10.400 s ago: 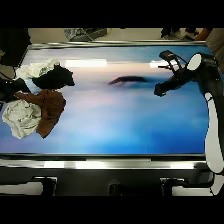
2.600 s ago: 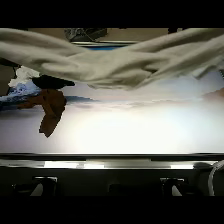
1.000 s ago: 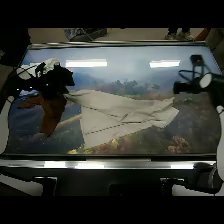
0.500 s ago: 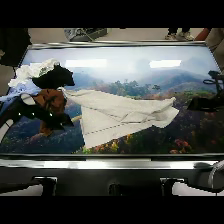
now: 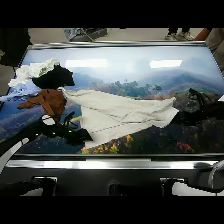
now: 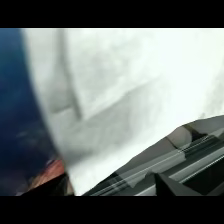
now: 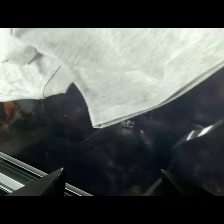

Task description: Fold the shirts.

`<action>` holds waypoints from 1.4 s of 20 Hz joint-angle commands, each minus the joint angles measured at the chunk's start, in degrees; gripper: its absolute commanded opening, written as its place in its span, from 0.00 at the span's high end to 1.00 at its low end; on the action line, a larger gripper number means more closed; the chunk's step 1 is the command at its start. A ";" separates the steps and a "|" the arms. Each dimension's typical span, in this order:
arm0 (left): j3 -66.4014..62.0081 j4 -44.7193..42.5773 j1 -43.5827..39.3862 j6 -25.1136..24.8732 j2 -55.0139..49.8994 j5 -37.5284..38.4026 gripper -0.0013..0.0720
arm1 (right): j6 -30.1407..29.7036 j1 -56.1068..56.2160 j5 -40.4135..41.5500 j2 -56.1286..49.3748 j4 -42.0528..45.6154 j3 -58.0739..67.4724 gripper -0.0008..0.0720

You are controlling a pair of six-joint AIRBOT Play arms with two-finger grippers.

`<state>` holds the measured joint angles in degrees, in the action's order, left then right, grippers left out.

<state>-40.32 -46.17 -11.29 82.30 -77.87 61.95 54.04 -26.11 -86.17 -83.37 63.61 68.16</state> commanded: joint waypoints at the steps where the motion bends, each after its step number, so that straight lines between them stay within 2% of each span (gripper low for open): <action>1: 1.14 -0.11 -4.26 3.91 -0.31 -9.68 0.27 | -1.38 3.08 2.54 0.04 -1.09 -3.82 0.04; 4: 1.05 -0.11 -4.87 5.31 -0.31 -12.92 0.94 | -1.33 7.10 5.22 0.02 -1.05 -5.81 0.02; 9: 0.83 -2.32 -4.87 4.90 1.09 -12.96 0.94 | 0.33 11.23 7.58 0.02 -6.14 -10.56 0.02; 13: 0.83 -2.32 -4.87 3.58 2.75 -12.98 0.94 | 2.05 17.00 17.27 -0.02 -12.57 -14.32 0.02; 16: 0.81 -2.36 -4.87 1.29 4.02 -12.96 0.94 | 10.78 20.22 24.70 -1.25 -12.00 -14.36 0.04; 20: 0.81 -2.49 -5.05 -0.04 5.79 -13.00 0.94 | 14.53 25.05 27.91 -2.84 -11.41 -14.36 0.05; 21: 0.81 -2.51 -5.05 -0.07 5.81 -13.03 0.94 | 15.78 25.88 29.66 -2.97 -10.91 -14.36 0.12; 22: 0.81 -2.67 -5.05 -0.07 5.81 -13.03 0.94 | 16.20 26.43 31.34 -2.99 -10.82 -14.36 0.34; 23: 0.81 -3.15 -5.03 -0.07 5.86 -13.03 0.94 | 16.15 26.49 32.50 -2.93 -10.88 -14.29 0.74; 24: 0.66 -4.09 -4.81 -0.07 5.95 -12.96 0.94 | 15.76 26.47 32.96 -2.60 -10.78 -14.27 0.92; 26: -1.95 -8.22 -4.09 -0.04 7.06 -12.22 0.94 | 11.52 26.25 31.93 -0.42 -7.63 -12.52 0.92; 28: -8.50 -14.88 -3.72 0.20 10.69 -11.45 0.95 | -1.05 26.25 30.32 4.37 -4.83 -7.45 0.92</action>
<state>-43.33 -53.67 -15.55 82.46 -70.19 49.69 64.07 -0.14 -55.57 -82.94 55.48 56.69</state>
